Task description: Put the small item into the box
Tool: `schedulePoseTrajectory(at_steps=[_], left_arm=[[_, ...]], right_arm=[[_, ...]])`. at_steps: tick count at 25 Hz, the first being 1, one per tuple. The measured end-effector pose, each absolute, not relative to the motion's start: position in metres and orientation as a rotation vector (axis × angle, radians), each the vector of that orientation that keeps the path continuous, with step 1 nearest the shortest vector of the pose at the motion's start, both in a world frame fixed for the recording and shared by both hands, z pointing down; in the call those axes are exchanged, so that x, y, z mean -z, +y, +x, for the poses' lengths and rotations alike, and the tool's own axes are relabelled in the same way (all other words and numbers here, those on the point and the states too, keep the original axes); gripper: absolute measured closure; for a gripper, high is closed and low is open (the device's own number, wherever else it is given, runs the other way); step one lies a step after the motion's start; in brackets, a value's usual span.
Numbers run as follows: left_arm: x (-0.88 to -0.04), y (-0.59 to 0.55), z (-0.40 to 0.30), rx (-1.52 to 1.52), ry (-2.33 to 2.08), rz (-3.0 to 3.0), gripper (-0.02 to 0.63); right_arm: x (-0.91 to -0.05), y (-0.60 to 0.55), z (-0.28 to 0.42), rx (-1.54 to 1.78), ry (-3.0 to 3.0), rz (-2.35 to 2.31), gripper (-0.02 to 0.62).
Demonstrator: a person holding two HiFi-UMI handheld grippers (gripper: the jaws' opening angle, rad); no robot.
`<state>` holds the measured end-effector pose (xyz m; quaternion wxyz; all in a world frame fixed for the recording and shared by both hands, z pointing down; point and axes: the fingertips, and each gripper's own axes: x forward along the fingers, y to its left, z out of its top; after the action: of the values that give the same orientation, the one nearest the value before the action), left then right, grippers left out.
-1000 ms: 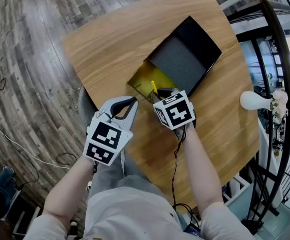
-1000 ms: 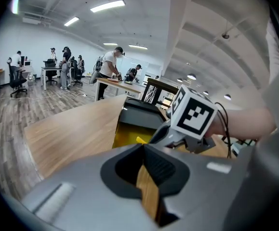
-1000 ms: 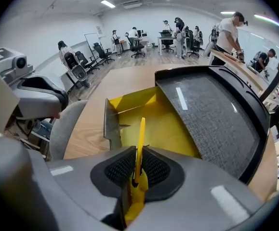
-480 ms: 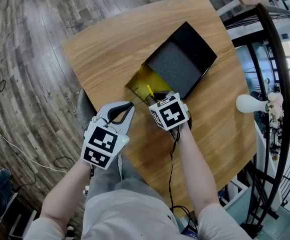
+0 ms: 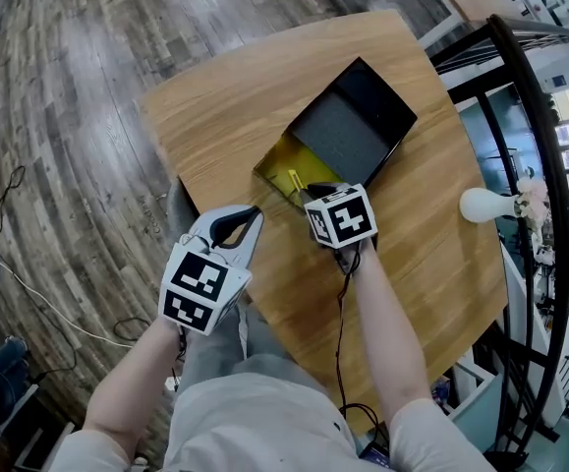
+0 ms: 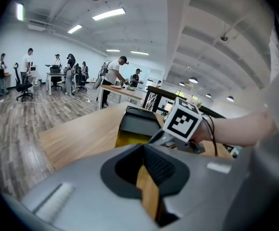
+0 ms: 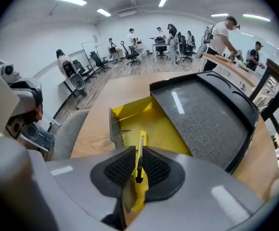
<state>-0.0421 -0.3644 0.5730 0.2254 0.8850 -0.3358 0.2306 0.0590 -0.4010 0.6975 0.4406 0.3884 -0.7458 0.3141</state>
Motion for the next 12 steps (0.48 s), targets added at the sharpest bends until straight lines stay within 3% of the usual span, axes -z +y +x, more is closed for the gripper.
schedulePoseTrajectory(at_steps=[12], left_arm=[[-0.472,-0.339,-0.05,-0.571,-1.048,2.561,0.603]], right_arm=[[-0.526,-0.375,0.087,-0.568,-2.079,1.311,0.588]])
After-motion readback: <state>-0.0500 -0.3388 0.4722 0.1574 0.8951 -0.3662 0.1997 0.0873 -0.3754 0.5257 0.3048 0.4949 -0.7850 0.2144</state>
